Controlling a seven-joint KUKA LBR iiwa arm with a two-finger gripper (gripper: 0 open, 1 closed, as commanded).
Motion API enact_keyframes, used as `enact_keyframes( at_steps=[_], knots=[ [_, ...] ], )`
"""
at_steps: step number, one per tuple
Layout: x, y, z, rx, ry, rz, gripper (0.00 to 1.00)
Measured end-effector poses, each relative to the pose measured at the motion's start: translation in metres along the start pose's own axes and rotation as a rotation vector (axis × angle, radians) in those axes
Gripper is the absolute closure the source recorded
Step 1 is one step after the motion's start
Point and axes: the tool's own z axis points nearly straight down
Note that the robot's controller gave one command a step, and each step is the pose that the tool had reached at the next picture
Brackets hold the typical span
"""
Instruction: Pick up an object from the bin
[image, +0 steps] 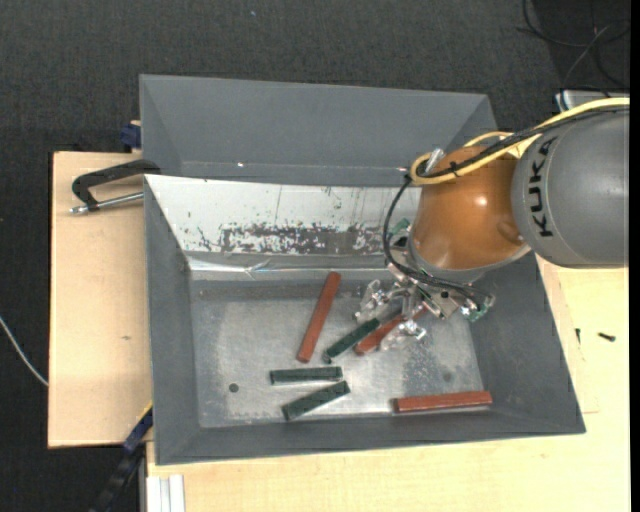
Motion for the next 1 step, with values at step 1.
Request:
enact_keyframes(
  at_steps=[1],
  knots=[
    [0.0006,0.0010,-0.0210,-0.002,0.002,0.000,1.00]
  ],
)
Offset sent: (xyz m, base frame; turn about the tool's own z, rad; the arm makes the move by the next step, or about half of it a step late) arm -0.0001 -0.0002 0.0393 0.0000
